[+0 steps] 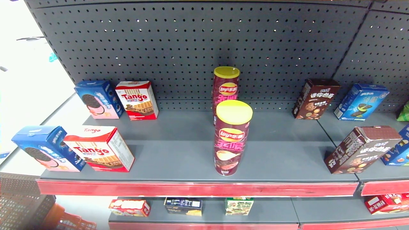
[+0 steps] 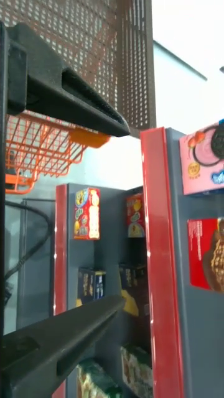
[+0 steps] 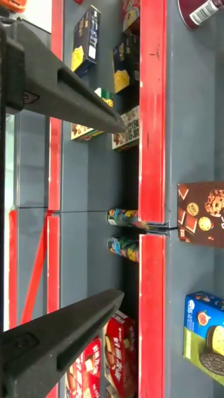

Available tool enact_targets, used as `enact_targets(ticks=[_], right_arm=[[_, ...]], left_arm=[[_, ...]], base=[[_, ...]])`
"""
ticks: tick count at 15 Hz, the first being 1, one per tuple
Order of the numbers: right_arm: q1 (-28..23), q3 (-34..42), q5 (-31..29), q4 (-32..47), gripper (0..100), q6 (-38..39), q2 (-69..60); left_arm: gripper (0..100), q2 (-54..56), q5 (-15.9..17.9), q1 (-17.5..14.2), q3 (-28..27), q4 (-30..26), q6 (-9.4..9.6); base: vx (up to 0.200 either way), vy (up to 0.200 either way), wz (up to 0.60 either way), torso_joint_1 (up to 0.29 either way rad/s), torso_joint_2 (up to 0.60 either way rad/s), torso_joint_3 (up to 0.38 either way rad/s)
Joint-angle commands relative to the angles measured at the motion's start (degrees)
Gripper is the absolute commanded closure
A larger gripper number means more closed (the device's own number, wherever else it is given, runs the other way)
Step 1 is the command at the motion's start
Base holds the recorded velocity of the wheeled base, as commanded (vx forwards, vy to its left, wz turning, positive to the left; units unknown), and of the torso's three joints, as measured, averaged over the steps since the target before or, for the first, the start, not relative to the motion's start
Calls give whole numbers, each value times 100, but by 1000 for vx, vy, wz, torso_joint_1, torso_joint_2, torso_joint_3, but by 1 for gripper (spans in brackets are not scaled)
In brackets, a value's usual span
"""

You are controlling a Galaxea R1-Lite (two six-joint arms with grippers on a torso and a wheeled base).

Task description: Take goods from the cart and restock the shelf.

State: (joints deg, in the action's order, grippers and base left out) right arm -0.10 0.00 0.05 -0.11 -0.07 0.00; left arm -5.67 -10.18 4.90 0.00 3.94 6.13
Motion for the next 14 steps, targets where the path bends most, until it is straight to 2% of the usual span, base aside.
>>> enact_targets(ticks=[1, 2, 3, 5, 6, 7, 8, 9, 13, 14], right_arm=[[1, 0, 4, -7, 0, -1, 0], [1, 0, 4, 2, 0, -1, 0], [1, 0, 4, 2, 0, -1, 0], [1, 0, 4, 2, 0, -1, 0], [1, 0, 4, 2, 0, -1, 0], [1, 0, 4, 2, 0, -1, 0], [1, 0, 4, 2, 0, -1, 0], [1, 0, 4, -7, 0, -1, 0], [1, 0, 4, 2, 0, -1, 0], [1, 0, 4, -7, 0, -1, 0]], left_arm=[[0, 4, -300, -7, 0, -51, 81], [0, -4, -450, 2, 0, -60, 37], [0, -4, -406, 11, 0, -60, 20], [0, 4, 121, 2, 0, -113, -279], [0, 22, 710, -77, 0, -367, -666], [0, 453, 1000, -587, -53, -552, -569], [0, 567, 1211, -446, -53, -534, -350], [0, 567, 1238, -472, -18, -420, -288], [0, 567, 1185, -481, -9, -394, -446], [0, 567, 1185, -481, -9, -394, -437]], base=[[0, 0, 0, 0, 0, 0], [0, 0, 0, 0, 0, 0], [0, 0, 0, 0, 0, 0], [0, 0, 0, 0, 0, 0], [0, 0, 0, 0, 0, 0], [0, 0, 0, 0, 0, 0], [0, 0, 0, 0, 0, 0], [0, 0, 0, 0, 0, 0], [0, 0, 0, 0, 0, 0], [0, 0, 0, 0, 0, 0]])
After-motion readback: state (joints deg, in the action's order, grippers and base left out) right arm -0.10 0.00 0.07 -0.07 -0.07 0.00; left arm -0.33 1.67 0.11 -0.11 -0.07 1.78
